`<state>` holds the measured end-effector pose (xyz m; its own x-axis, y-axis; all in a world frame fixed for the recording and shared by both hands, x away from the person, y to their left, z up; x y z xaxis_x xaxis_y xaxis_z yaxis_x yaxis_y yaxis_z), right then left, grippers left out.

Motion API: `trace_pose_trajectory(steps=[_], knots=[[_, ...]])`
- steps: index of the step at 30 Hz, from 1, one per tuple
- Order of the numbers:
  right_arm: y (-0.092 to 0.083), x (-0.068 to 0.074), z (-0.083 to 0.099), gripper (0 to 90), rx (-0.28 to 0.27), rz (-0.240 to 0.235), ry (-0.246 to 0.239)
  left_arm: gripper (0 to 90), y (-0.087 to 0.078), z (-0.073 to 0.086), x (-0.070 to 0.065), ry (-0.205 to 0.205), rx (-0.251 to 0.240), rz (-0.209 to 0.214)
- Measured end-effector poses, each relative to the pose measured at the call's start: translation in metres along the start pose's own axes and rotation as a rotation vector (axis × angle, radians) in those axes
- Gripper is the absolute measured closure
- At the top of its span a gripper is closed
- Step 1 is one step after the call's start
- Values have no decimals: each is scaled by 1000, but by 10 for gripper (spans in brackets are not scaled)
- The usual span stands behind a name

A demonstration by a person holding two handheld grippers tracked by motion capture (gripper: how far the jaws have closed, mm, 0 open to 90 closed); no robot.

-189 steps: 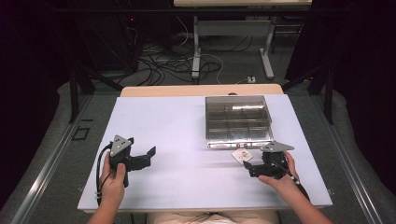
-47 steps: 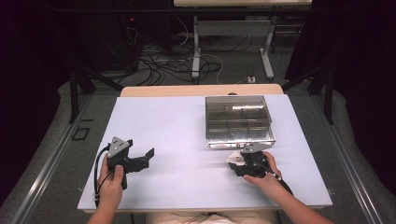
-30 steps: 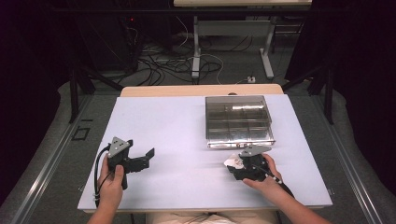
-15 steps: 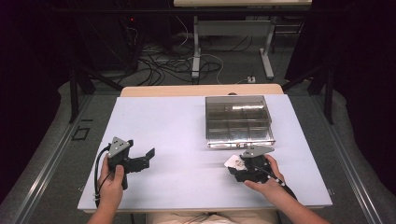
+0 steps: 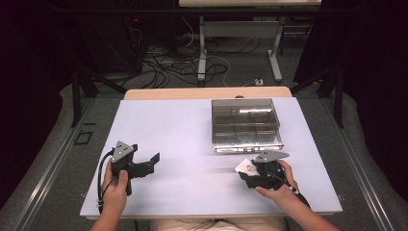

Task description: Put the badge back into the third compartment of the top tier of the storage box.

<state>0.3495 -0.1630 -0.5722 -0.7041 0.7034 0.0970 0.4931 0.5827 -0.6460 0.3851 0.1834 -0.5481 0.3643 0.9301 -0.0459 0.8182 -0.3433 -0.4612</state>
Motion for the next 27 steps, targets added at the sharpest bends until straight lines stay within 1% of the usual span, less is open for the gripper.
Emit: trace_pose_trajectory(steps=[1, 3, 4, 5, 7, 12, 17, 18, 19, 21, 25, 27], knots=[[-1, -1, 0, 329, -8, 8, 3, 73, 0, 0, 0, 0, 2, 1], [-4, -3, 1, 329, 0, 19, 5, 73, 0, 0, 0, 1, 0, 0], [-5, -4, 0, 329, -6, 22, 4, 73, 0, 0, 0, 2, 3, 0], [-6, -5, 0, 329, -3, 23, 7, 73, 0, 0, 0, 3, 2, 0], [-10, -6, 0, 329, -15, 28, 17, 74, 0, 0, 0, 2, 1, 0], [-15, -8, 0, 329, -8, 33, 27, 74, 0, 0, 0, 8, 0, -1], [-20, -11, 0, 329, -20, 46, 37, 74, 0, 0, 0, 8, 1, -1], [-22, -12, 1, 329, -7, 45, 42, 74, 0, 0, 0, 8, 1, -1], [-22, -12, 0, 329, -20, 47, 49, 74, 0, 0, 0, 8, 2, -1], [-24, -13, 1, 329, -14, 50, 48, 74, 0, 0, 0, 9, 5, 1], [-28, -13, 0, 329, -19, 48, 54, 74, 0, 0, 0, 11, 9, 3], [-29, -14, 0, 329, -22, 56, 53, 74, 0, 0, 0, 11, 8, 2]])
Point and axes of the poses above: each handheld gripper's, and its own axes: y roughly forward along the jaws, z roughly out of its underside, x roughly to its left, the point moved 9 cm from there along y, roughly forward along the jaws, and after that the axes turned 7 degrees about -z, right-handed, at the moved point
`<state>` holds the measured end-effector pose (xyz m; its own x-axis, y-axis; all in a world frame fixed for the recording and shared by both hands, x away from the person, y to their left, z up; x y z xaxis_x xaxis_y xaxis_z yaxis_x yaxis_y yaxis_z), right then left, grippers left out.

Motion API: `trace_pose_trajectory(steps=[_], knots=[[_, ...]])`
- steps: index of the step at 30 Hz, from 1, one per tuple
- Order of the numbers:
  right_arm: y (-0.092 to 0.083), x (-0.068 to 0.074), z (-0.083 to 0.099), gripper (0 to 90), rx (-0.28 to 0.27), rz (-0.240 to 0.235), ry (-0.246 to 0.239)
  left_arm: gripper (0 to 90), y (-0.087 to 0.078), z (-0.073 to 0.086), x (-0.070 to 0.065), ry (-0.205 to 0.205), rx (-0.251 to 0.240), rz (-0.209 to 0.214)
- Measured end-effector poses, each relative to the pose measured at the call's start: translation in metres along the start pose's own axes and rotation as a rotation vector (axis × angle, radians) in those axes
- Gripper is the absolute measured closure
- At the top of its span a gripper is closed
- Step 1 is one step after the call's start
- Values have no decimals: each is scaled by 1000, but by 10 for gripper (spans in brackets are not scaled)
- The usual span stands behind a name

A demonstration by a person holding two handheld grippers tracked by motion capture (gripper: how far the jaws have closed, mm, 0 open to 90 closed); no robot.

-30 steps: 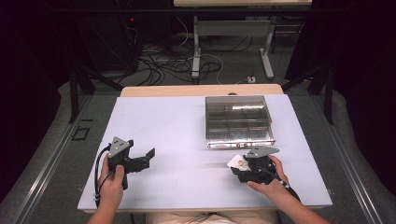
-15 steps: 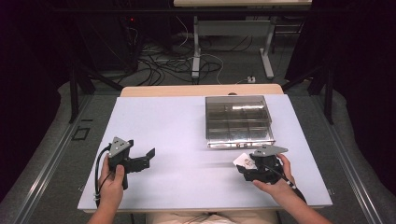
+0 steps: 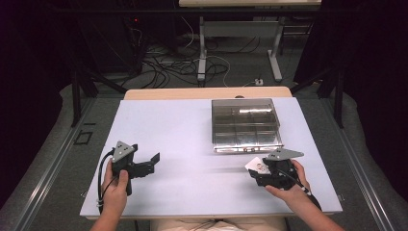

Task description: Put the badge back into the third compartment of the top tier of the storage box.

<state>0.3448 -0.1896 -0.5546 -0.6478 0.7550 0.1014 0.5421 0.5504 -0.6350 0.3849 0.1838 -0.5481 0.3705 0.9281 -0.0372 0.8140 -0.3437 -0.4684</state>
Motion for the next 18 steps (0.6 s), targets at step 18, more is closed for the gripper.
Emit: trace_pose_trajectory(steps=[18], knots=[[-11, -6, -3, 329, -11, 28, 19, 74, 0, 0, -1, 0, 1, 5]])
Point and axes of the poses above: each handheld gripper's, and its own axes: y roughly forward along the jaws, z roughly out of its underside, x roughly to its left, the point moved 9 cm from there along y, roughly forward along the jaws, and after that the axes turned 7 degrees about -z, right-handed, at the moved point
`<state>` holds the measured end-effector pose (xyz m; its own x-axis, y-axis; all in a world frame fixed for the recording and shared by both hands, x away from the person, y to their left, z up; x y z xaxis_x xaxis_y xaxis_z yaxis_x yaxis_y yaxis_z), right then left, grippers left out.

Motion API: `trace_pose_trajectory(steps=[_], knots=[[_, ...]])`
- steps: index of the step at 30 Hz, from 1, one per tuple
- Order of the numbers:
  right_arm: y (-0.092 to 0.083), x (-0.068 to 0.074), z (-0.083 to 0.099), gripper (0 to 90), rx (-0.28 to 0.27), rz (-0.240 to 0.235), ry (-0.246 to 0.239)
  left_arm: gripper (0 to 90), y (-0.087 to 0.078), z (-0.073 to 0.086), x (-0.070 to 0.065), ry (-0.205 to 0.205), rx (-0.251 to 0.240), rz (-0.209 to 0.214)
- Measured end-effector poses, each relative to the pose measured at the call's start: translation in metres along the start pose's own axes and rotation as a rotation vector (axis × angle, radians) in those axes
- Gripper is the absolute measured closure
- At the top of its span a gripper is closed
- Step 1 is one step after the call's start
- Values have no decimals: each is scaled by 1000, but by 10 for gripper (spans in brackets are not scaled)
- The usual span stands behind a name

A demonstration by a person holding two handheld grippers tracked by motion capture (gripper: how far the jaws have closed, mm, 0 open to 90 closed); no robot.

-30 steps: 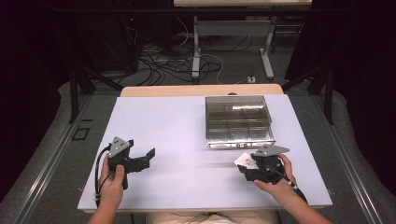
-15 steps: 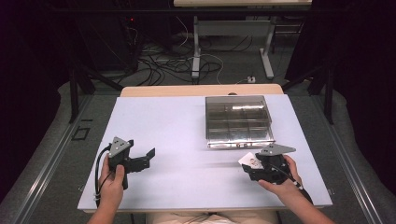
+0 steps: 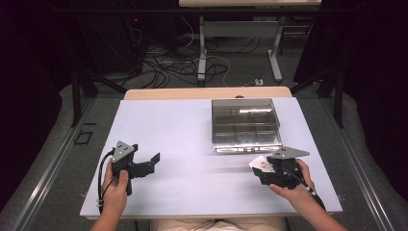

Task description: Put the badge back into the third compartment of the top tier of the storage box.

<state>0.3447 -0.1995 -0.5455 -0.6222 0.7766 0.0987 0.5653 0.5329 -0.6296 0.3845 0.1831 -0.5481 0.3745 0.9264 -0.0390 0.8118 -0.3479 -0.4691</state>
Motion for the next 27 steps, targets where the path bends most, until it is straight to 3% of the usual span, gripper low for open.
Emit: trace_pose_trajectory(steps=[3, 11, 19, 27], knots=[[-1, -1, -2, 329, -5, 1, 27, 74, 0, 0, 0, 2, 1, 0], [-6, -3, -10, 329, -17, 9, 44, 74, 0, 0, 0, 1, 0, 0], [-10, -13, -18, 329, -37, 28, 79, 74, 0, -1, 0, -7, -5, 2], [-16, -24, -28, 329, -43, 58, 82, 74, 0, 0, 0, 0, -1, 1]])
Point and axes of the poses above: each handheld gripper's, and its own axes: y roughly forward along the jaws, z roughly out of its underside, x roughly to its left, the point moved 9 cm from there along y, roughly forward along the jaws, and after that the axes turned 7 degrees about -z, right-handed, at the moved point
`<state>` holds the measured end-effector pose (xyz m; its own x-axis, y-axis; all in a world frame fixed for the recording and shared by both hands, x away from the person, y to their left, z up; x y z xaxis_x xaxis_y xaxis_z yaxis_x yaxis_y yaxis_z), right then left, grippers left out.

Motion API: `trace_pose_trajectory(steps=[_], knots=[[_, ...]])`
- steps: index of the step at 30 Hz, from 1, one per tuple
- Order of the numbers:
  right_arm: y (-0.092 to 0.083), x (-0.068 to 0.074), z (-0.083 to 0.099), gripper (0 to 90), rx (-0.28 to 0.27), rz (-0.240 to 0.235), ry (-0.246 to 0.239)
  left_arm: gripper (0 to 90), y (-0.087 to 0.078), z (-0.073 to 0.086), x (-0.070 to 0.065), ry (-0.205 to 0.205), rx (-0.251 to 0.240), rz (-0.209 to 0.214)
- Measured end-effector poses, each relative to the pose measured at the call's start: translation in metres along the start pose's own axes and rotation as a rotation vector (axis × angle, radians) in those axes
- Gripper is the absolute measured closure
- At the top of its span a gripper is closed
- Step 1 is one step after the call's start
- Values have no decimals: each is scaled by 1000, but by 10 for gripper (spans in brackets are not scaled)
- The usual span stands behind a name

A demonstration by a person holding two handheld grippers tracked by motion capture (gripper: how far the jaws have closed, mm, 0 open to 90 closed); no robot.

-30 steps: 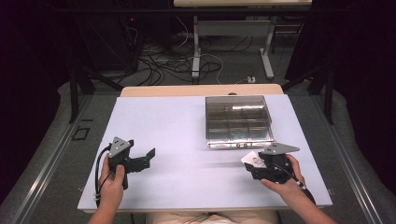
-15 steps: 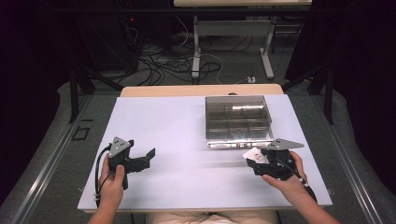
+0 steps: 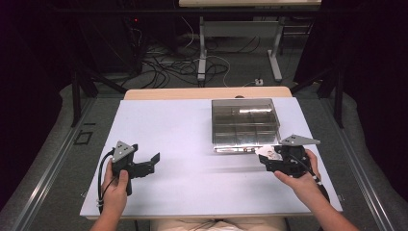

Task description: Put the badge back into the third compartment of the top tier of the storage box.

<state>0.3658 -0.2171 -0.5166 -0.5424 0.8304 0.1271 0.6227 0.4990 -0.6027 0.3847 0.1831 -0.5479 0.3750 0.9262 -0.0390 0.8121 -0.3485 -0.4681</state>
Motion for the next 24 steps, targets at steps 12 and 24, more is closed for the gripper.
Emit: trace_pose_trajectory(steps=[12, 24], knots=[[1, -8, -14, 329, -15, 20, 22, 86, 0, 0, 0, 4, 1, 0], [10, -12, -22, 329, -18, 34, 23, 86, 0, 0, 0, -22, 6, -3]])
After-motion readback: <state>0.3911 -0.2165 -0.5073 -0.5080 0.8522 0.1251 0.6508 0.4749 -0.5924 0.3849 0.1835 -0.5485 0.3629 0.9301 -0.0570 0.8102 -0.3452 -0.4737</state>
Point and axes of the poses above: each handheld gripper's, and its own axes: y roughly forward along the jaws, z roughly out of its underside, x roughly to its left, the point moved 9 cm from there along y, roughly forward along the jaws, and after that the axes turned 7 degrees about -z, right-handed, at the moved point
